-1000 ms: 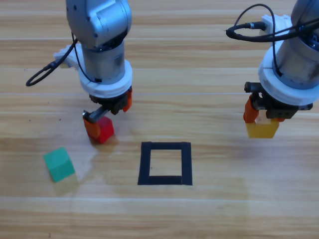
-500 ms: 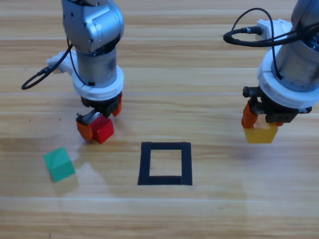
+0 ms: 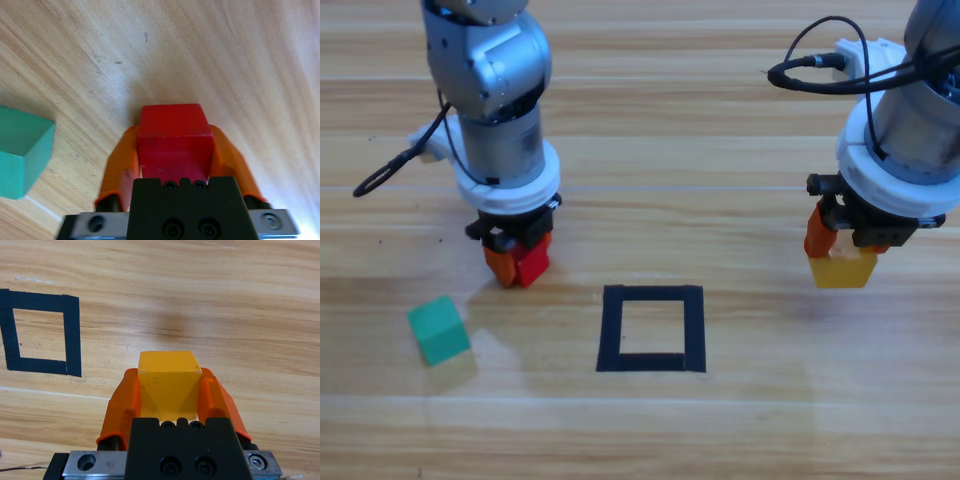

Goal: Stack the blocks in the rectangular block: red at the bottom, yellow in the middle, green on top

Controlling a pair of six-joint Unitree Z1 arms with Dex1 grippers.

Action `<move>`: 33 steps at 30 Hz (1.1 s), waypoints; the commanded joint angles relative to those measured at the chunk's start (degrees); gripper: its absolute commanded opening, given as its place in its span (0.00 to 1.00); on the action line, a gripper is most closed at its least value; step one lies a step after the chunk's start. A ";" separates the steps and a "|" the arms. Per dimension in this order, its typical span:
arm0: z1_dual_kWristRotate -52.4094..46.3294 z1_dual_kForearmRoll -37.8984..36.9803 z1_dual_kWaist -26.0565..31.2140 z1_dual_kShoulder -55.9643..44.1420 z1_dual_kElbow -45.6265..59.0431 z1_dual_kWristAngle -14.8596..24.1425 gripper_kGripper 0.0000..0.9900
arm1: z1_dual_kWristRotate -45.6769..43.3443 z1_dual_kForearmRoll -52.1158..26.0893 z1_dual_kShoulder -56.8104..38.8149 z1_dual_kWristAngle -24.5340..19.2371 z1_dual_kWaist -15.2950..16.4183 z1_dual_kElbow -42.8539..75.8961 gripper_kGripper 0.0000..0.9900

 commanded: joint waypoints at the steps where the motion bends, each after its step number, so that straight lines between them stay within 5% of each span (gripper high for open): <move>1: 11.64 -0.69 -0.51 -3.95 4.09 0.57 0.02 | -0.56 0.52 0.84 -0.05 1.65 0.13 0.00; 10: 41.17 0.19 -4.73 -4.48 -2.68 1.09 0.03 | -0.56 0.52 0.84 -0.31 1.65 0.31 0.00; 18: 53.12 2.47 -11.76 1.58 -2.68 1.18 0.04 | -0.56 0.52 0.14 -0.31 1.65 0.57 0.00; 26: 56.64 3.00 -15.10 2.99 -4.00 -0.05 0.04 | -0.56 0.52 -0.13 -0.31 1.65 0.92 0.00; 33: 48.38 2.30 -15.72 -0.79 -4.08 -0.14 0.04 | -0.56 0.52 -0.30 -0.40 1.65 1.10 0.00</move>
